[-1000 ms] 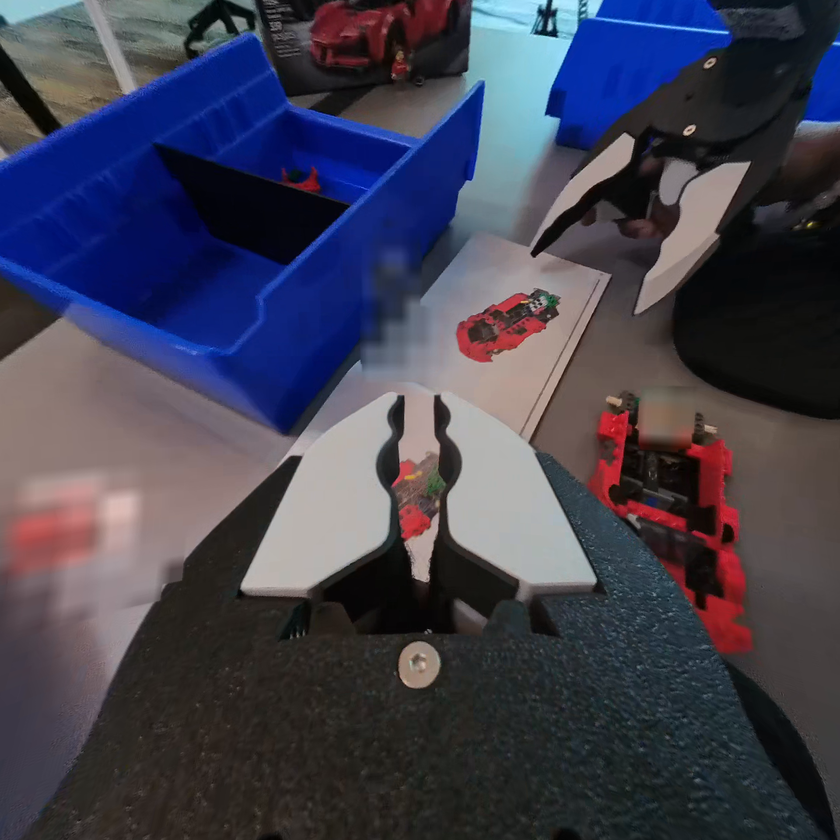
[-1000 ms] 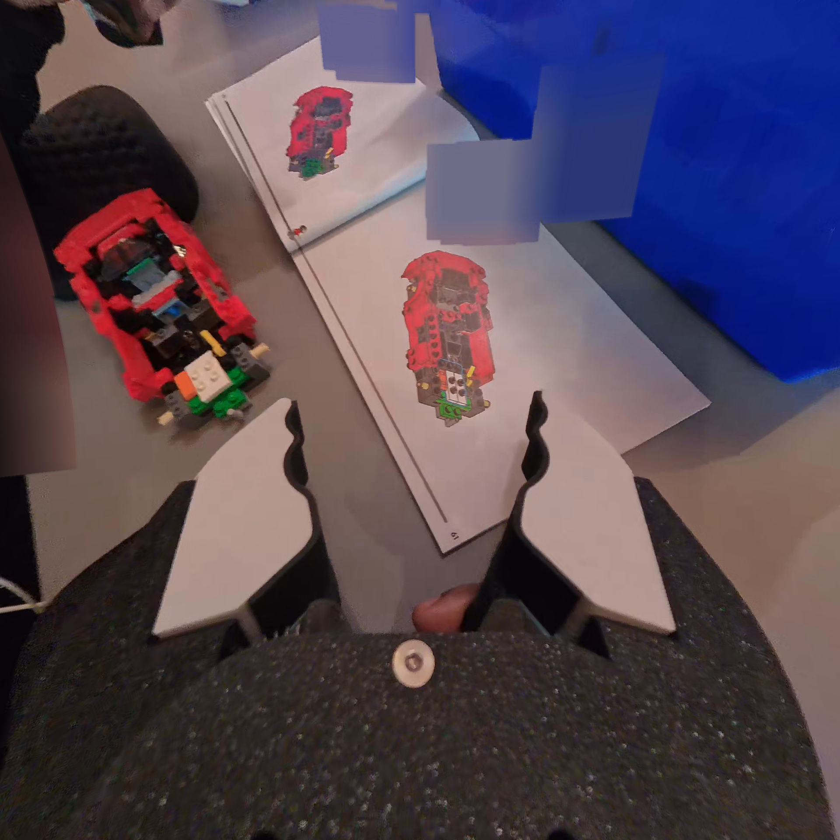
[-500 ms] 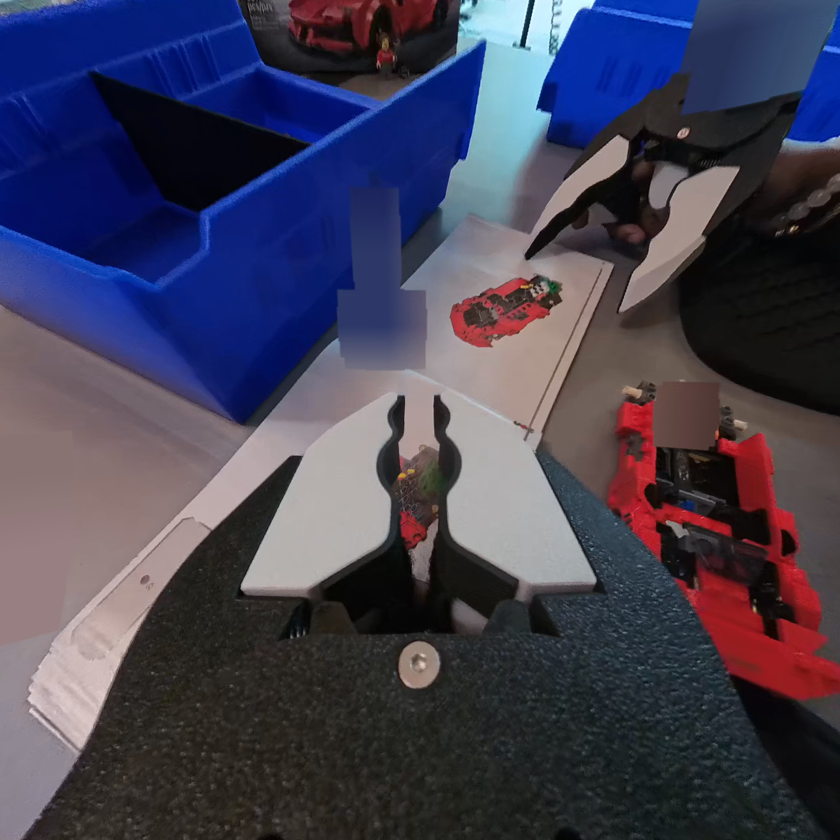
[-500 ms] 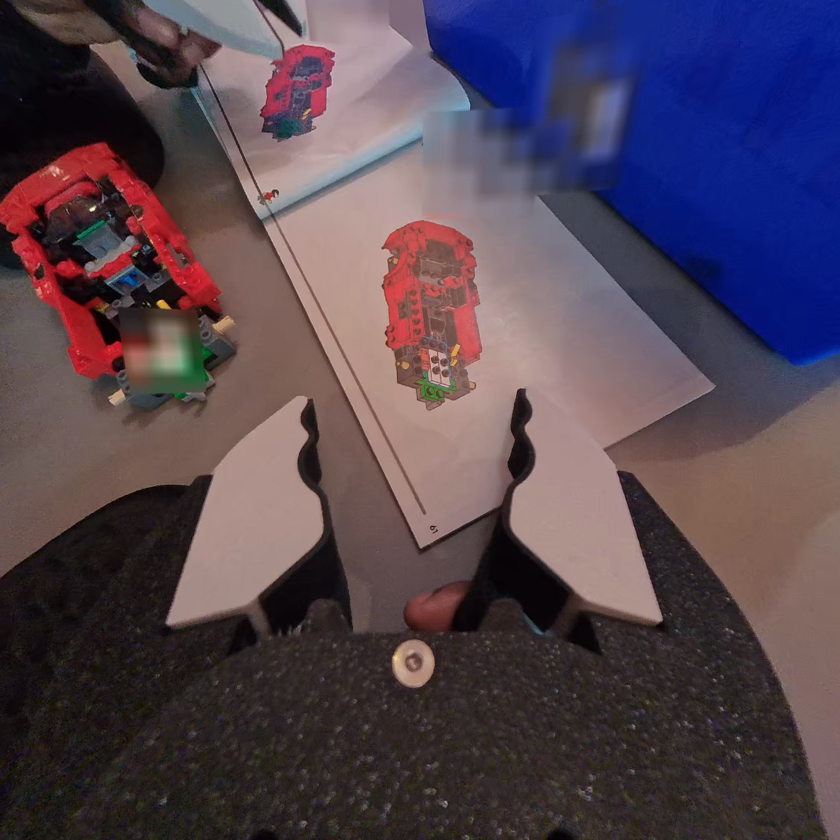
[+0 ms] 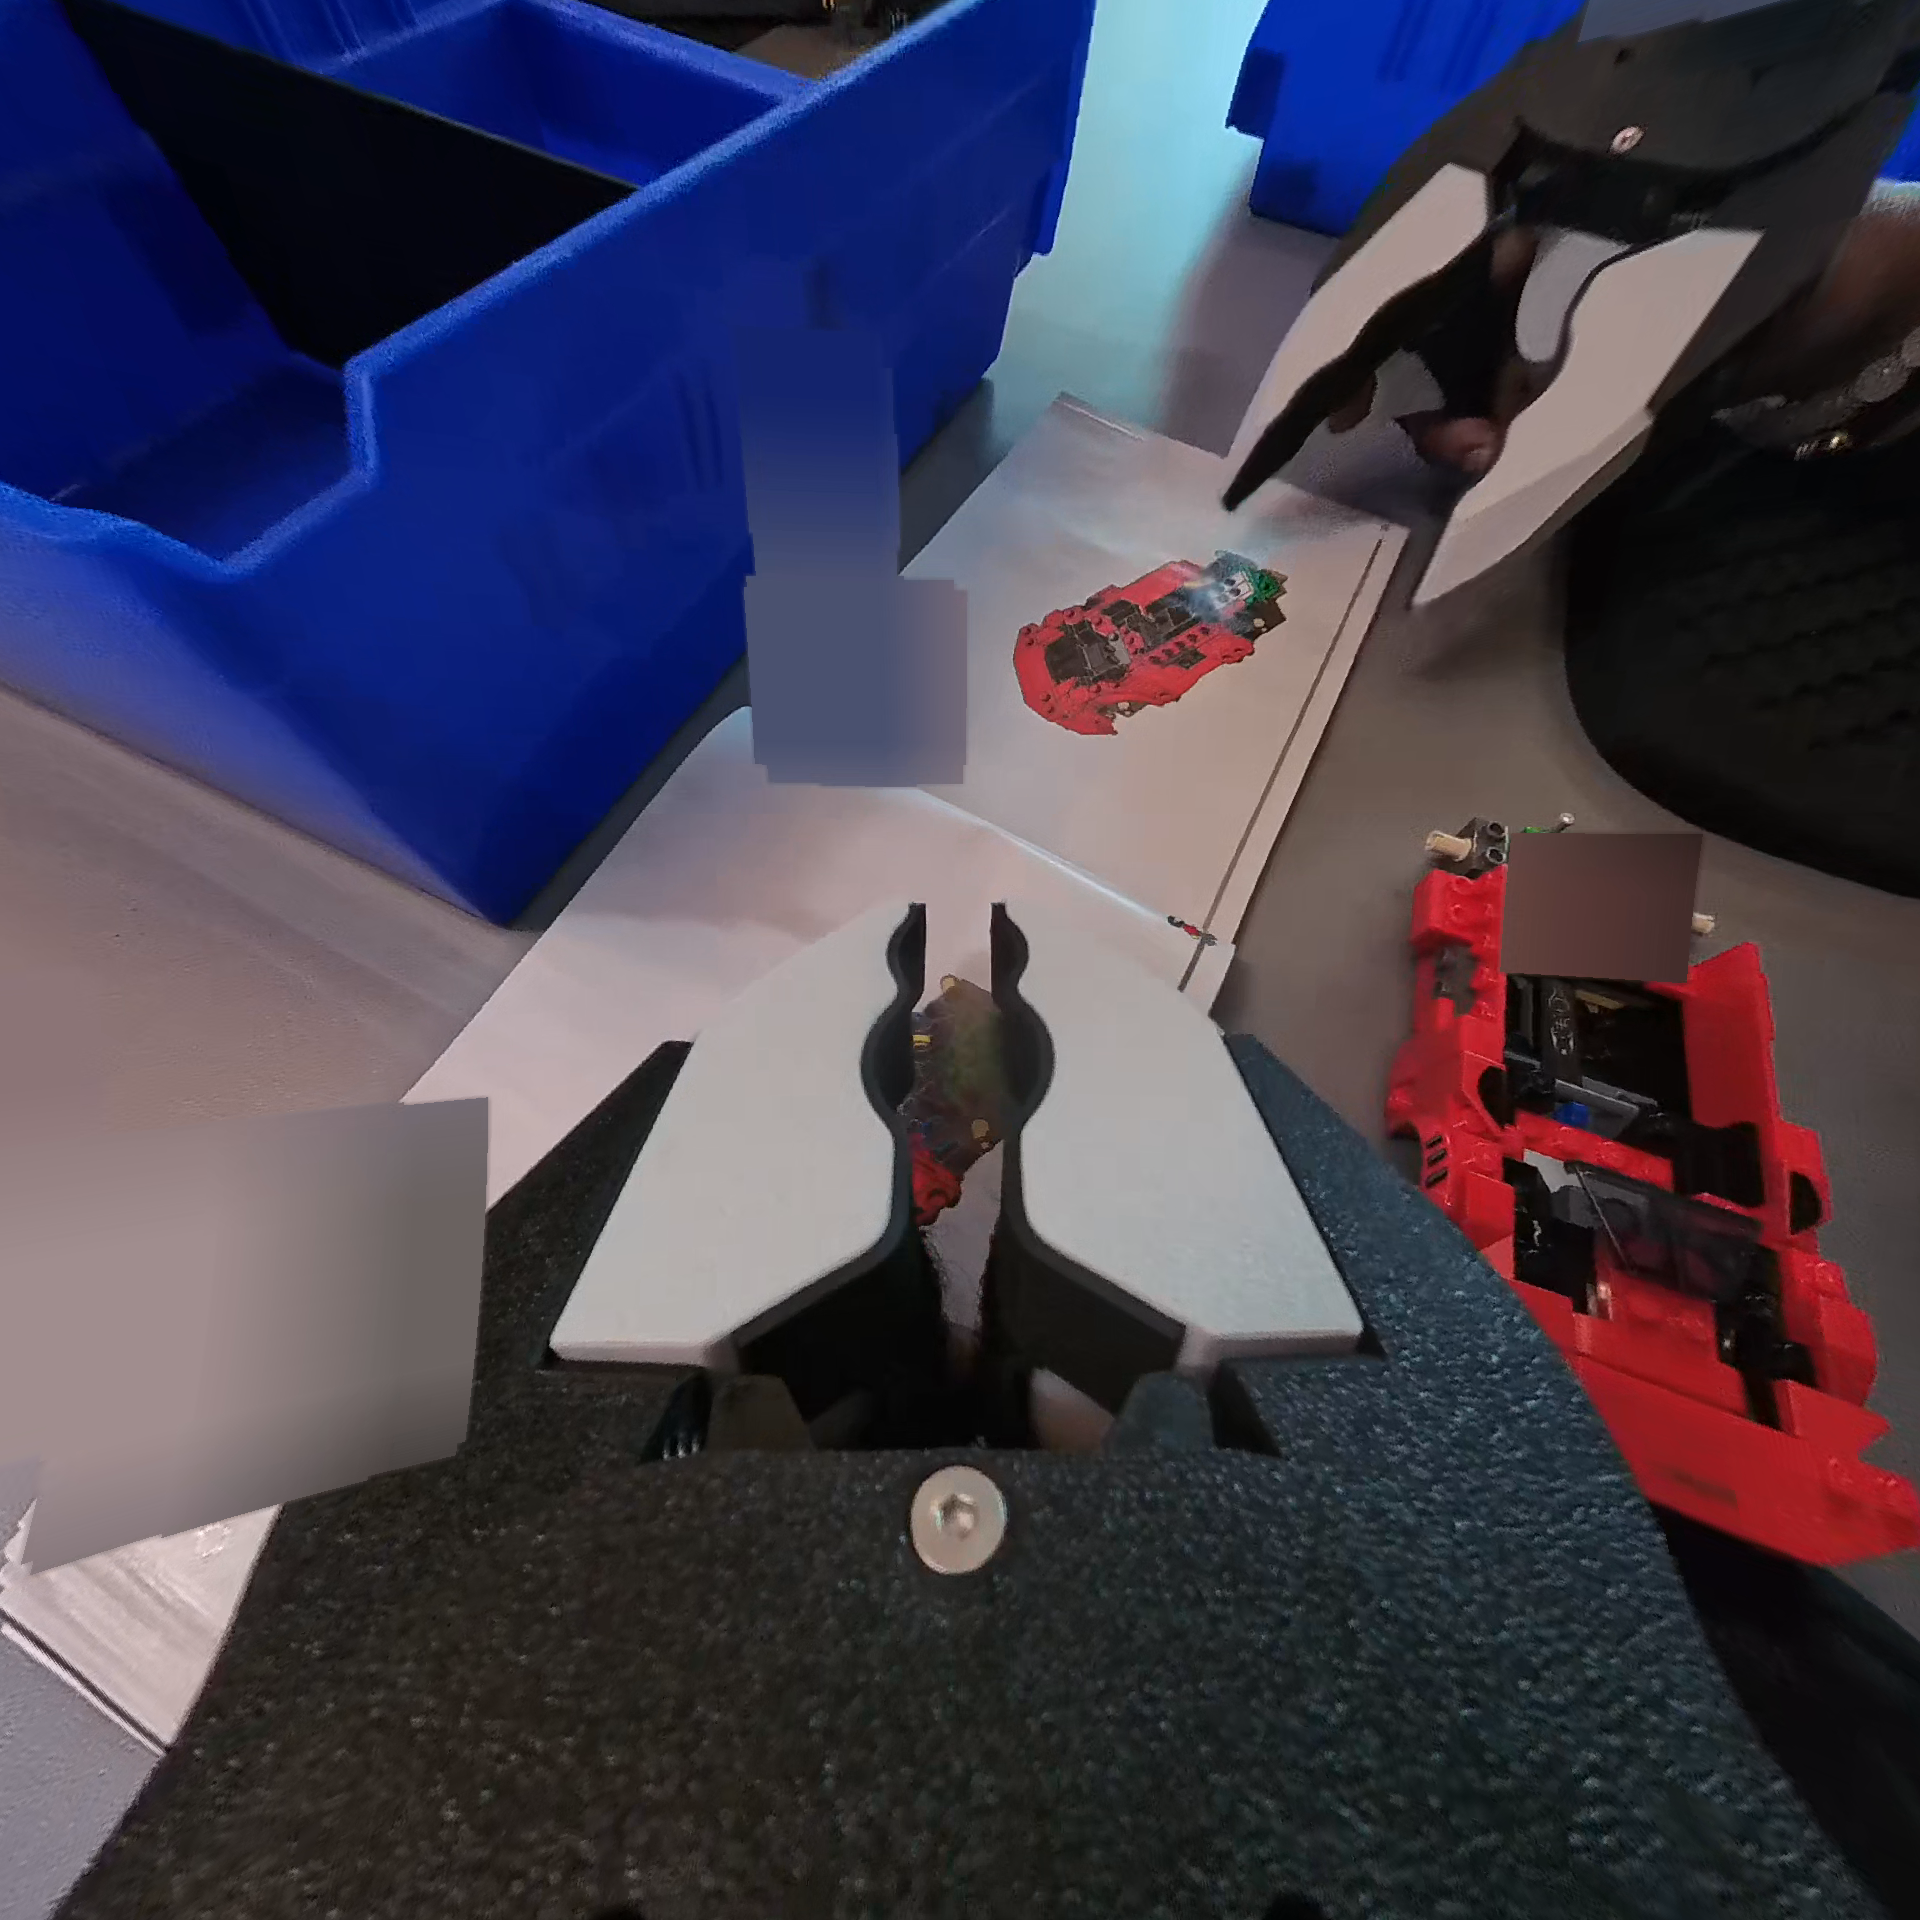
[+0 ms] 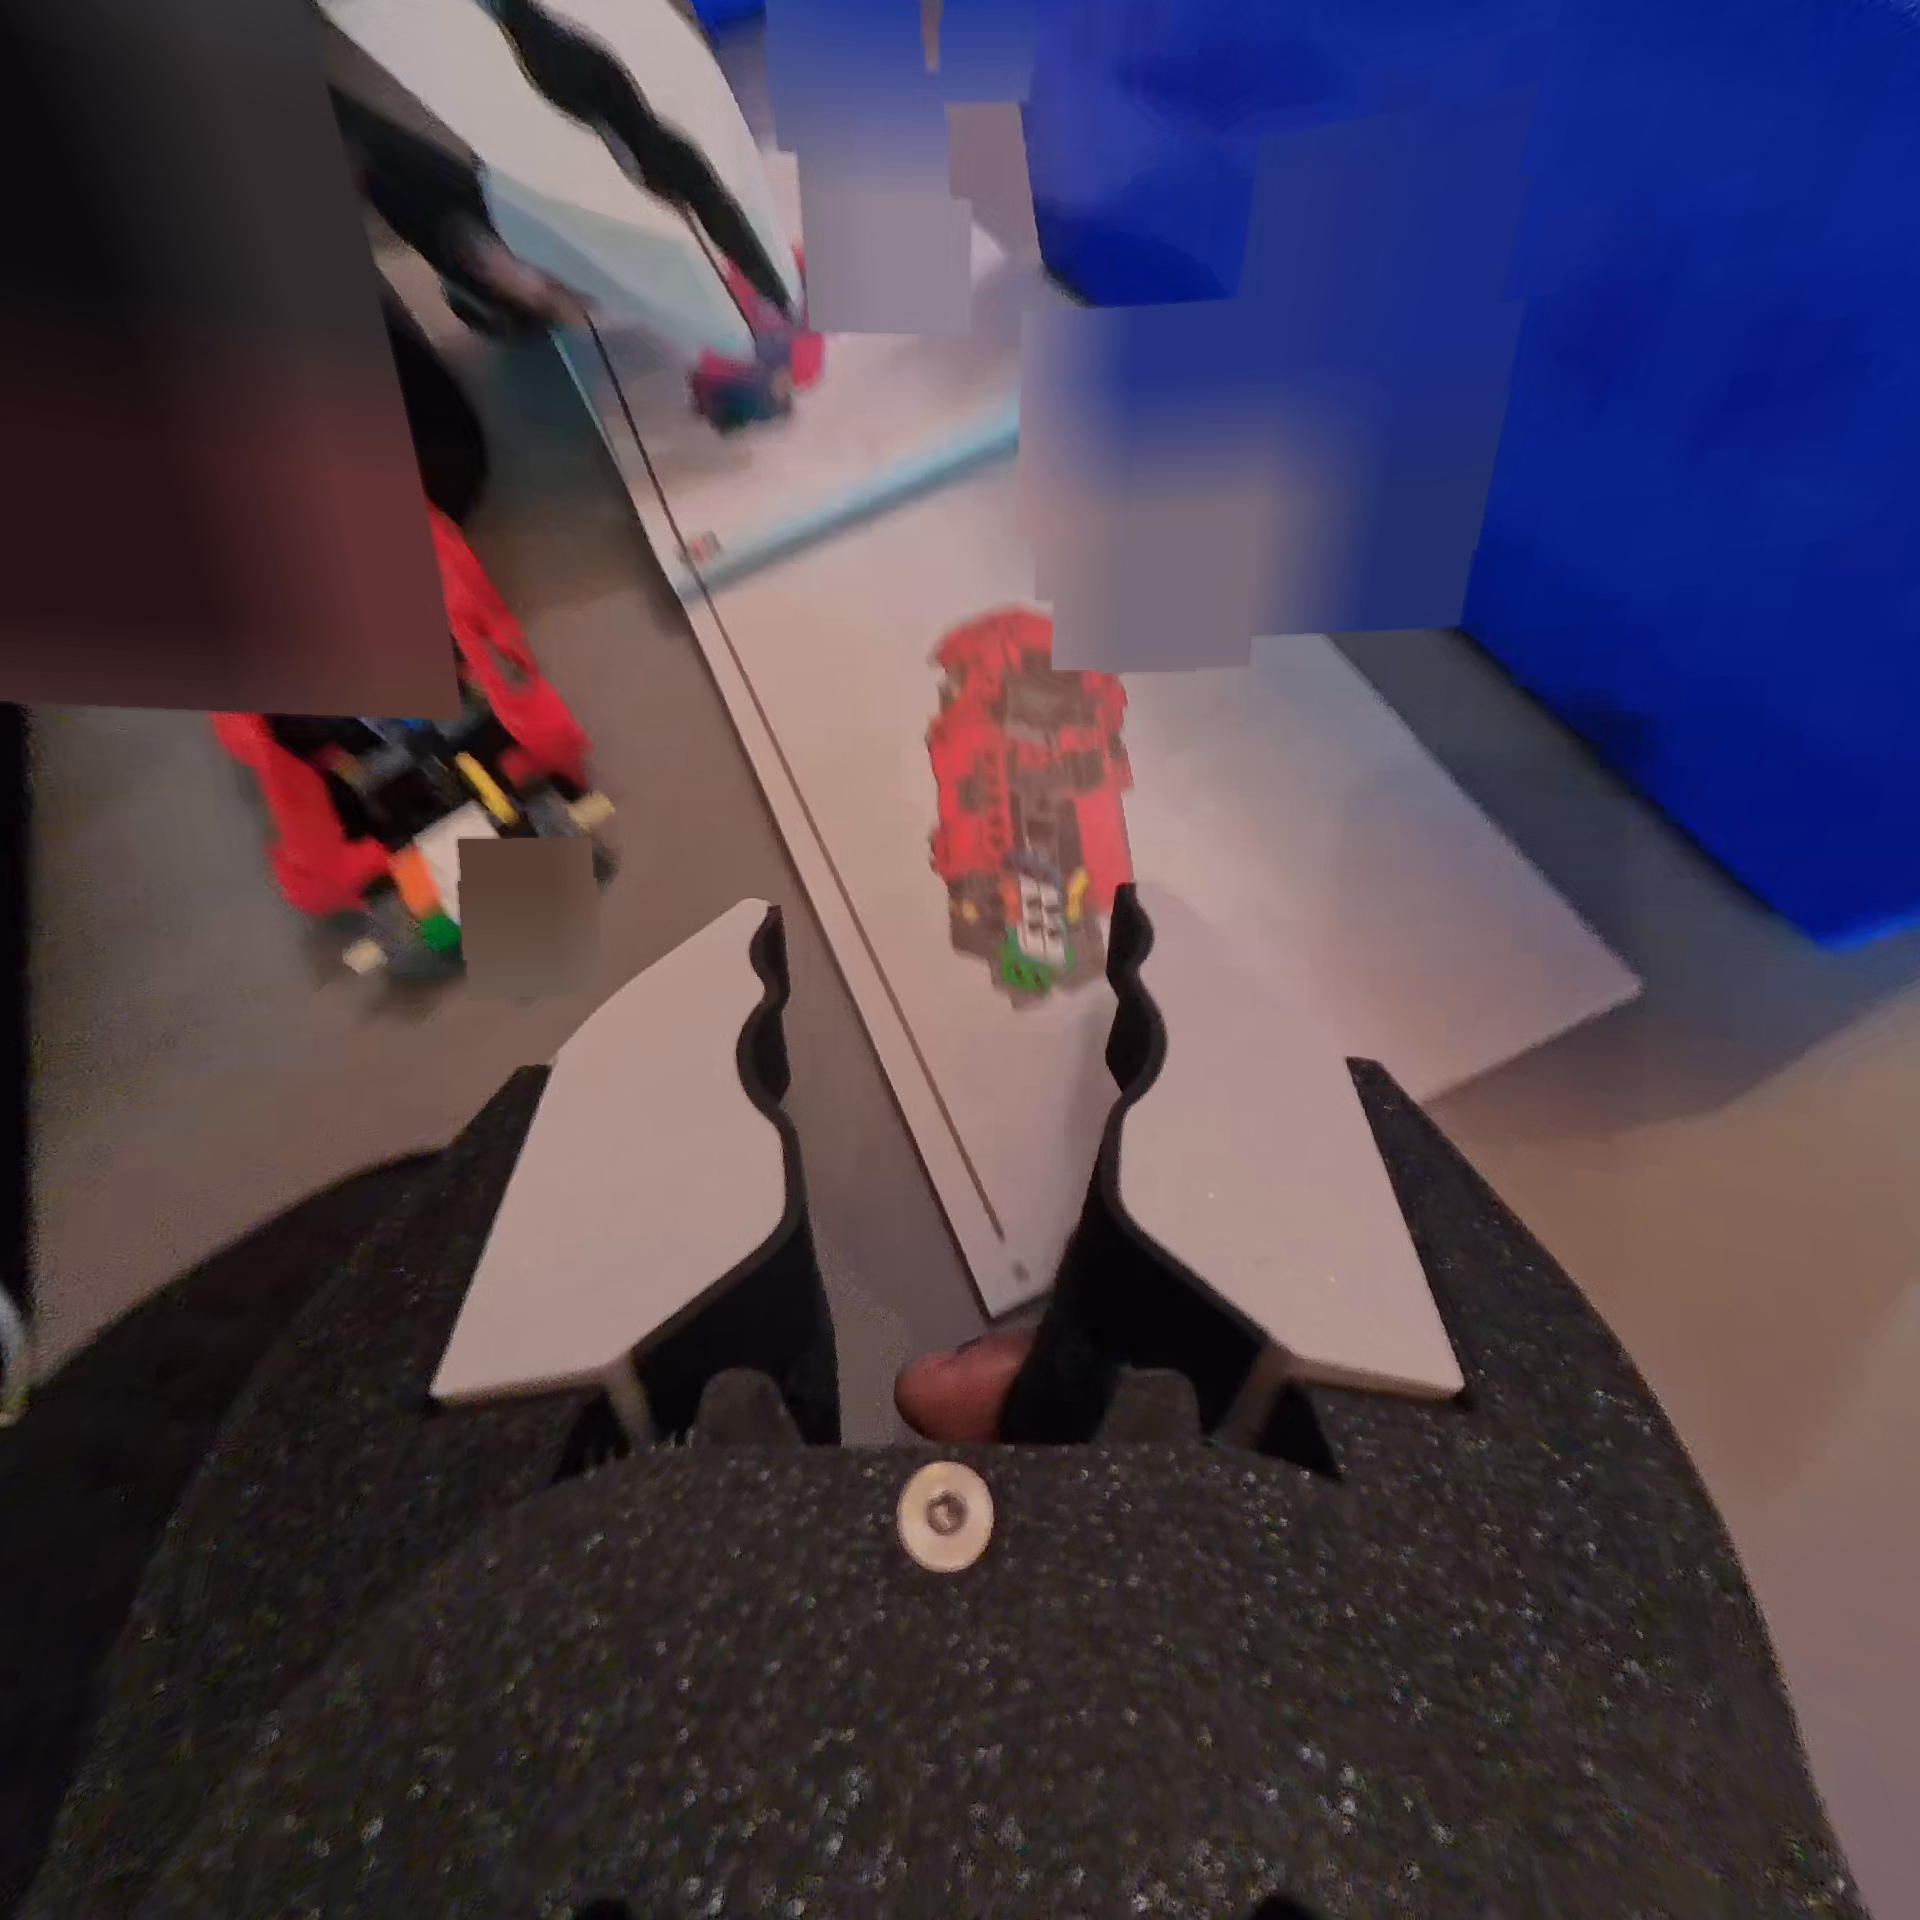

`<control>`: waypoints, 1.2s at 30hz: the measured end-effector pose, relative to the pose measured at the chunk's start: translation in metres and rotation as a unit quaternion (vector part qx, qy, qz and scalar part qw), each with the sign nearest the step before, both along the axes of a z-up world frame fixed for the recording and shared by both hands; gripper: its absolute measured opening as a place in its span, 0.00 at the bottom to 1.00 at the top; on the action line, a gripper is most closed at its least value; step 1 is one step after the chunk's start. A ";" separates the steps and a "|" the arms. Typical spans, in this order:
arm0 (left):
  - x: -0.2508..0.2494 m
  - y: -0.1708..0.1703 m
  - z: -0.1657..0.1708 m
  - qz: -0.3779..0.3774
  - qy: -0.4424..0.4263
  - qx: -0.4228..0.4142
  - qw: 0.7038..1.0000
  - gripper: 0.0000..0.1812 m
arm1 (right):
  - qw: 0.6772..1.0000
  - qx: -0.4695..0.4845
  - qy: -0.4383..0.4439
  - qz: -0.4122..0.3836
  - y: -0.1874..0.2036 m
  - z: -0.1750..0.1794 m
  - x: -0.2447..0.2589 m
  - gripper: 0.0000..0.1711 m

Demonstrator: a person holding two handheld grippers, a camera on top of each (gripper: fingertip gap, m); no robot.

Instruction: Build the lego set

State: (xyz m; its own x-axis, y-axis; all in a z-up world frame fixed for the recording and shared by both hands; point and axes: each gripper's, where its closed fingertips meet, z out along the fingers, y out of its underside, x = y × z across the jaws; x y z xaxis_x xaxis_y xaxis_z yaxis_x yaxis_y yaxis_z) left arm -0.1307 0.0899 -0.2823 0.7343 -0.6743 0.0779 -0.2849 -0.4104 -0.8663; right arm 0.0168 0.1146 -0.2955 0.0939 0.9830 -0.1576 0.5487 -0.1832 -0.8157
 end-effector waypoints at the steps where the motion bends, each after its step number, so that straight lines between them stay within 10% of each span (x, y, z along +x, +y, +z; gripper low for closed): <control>1: -0.001 0.000 0.001 0.002 -0.006 0.001 1.000 0.06 | 1.000 -0.004 0.021 0.007 -0.001 0.014 -0.005 0.36; 5: -0.003 0.002 0.007 0.008 -0.029 0.003 1.000 0.07 | 0.995 0.025 0.095 0.026 0.022 0.097 -0.031 0.37; 9: -0.001 0.001 0.009 0.002 -0.034 0.007 0.999 0.07 | 0.970 0.117 0.081 0.199 0.043 0.163 -0.092 0.16; 13: 0.000 -0.001 0.009 -0.005 -0.027 0.014 1.000 0.07 | 0.895 0.193 -0.103 0.388 0.086 0.095 -0.160 0.19; 19: -0.004 0.000 0.012 0.003 -0.049 0.010 0.999 0.06 | 0.843 0.187 -0.236 0.447 0.122 0.006 -0.216 0.19; 36: -0.004 0.000 0.012 0.000 -0.057 0.005 0.998 0.06 | 0.816 0.186 -0.290 0.464 0.125 -0.020 -0.225 0.14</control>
